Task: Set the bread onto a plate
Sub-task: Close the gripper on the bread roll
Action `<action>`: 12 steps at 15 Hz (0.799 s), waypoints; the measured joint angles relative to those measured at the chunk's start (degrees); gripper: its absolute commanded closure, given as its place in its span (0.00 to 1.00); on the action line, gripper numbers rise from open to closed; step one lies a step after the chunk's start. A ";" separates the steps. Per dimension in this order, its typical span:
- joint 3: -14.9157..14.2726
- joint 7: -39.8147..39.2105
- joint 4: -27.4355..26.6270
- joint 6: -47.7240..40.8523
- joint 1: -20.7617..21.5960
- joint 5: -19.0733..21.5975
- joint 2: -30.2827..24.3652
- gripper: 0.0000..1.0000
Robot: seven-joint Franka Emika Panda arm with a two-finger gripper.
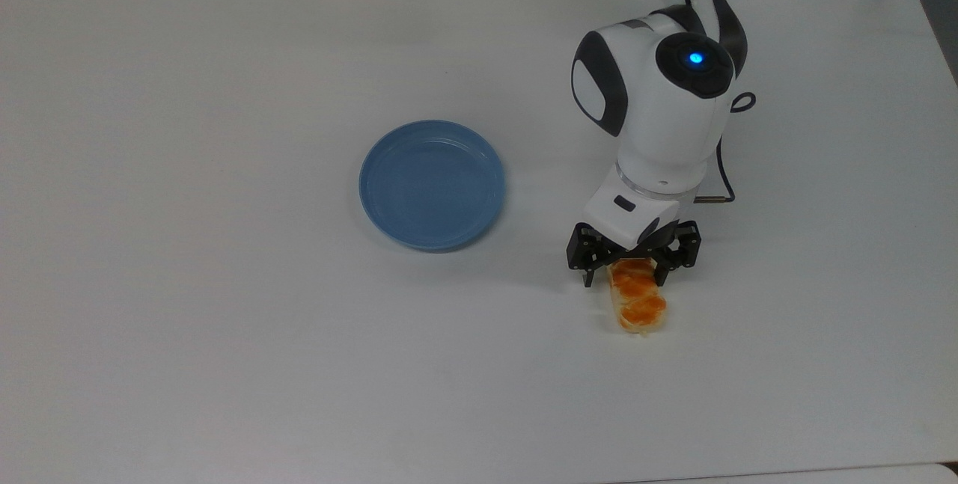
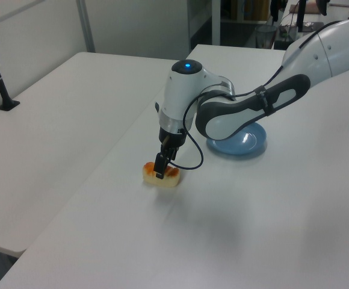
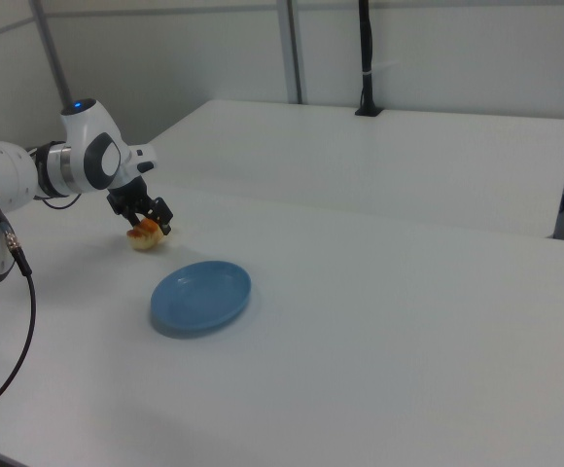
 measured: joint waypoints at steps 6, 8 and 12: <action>-0.02 0.89 0.51 0.26 0.62 0.00 0.46 0.47; -0.03 0.96 0.67 0.26 0.93 0.00 0.48 0.68; -0.05 1.89 0.93 0.26 1.27 -0.03 0.50 0.96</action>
